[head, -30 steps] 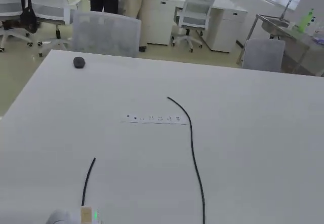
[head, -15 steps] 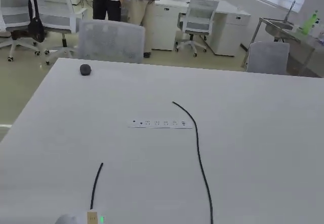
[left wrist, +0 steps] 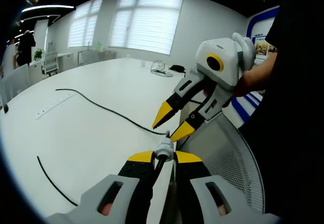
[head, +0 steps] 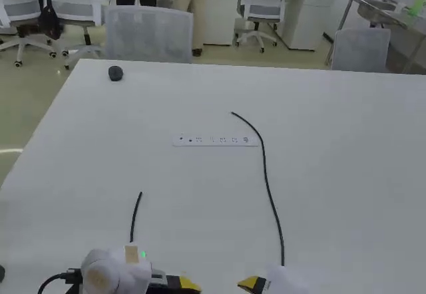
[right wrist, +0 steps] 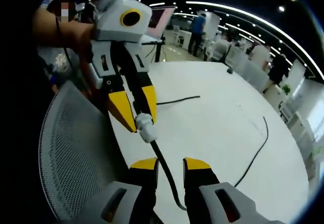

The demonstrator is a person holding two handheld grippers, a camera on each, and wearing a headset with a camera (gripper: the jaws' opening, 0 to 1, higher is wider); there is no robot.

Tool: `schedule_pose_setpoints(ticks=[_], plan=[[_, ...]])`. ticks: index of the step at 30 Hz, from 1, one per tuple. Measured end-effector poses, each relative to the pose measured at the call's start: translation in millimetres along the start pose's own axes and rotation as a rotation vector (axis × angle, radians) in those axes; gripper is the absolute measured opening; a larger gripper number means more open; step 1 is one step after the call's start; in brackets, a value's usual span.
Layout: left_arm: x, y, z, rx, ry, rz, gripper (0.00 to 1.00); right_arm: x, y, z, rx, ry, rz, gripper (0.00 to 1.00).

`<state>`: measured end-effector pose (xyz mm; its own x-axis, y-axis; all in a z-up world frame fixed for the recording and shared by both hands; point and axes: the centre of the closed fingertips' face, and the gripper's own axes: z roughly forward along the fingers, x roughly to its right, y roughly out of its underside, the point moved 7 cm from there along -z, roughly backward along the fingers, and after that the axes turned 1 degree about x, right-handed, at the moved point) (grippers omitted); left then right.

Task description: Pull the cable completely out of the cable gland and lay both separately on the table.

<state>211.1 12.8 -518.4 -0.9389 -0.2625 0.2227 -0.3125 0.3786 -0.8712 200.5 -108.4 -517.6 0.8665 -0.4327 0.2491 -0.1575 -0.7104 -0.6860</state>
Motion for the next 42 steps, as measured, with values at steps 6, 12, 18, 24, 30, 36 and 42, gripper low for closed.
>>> schedule_pose_setpoints(ticks=[6,12,18,24,30,36,42], plan=[[-2.5,1.8,-1.2,0.002,-0.015,-0.013,0.15,-2.8,-4.7,5.8,-0.014,-0.005,-0.103,0.12],[-2.7,3.7,1.1,0.002,-0.018,-0.015,0.15,-10.1,-5.5,5.7,-0.014,-0.021,-0.214,0.06],[-4.2,9.1,3.2,-0.001,-0.013,-0.022,0.15,-13.5,-2.1,9.8,-0.017,-0.011,-0.182,0.00],[-5.3,12.5,3.5,0.018,-0.021,-0.022,0.15,-10.5,1.4,14.3,-0.009,-0.013,-0.125,0.00],[-5.1,15.4,2.9,0.038,-0.045,-0.018,0.15,-10.0,2.3,17.7,-0.009,-0.010,-0.064,0.00],[-7.8,16.5,1.1,0.047,-0.064,-0.017,0.15,-6.8,7.6,21.1,-0.016,0.019,0.019,0.00],[-8.7,16.5,-2.9,0.067,-0.080,-0.028,0.15,2.0,22.2,22.3,-0.051,0.058,0.097,0.00]])
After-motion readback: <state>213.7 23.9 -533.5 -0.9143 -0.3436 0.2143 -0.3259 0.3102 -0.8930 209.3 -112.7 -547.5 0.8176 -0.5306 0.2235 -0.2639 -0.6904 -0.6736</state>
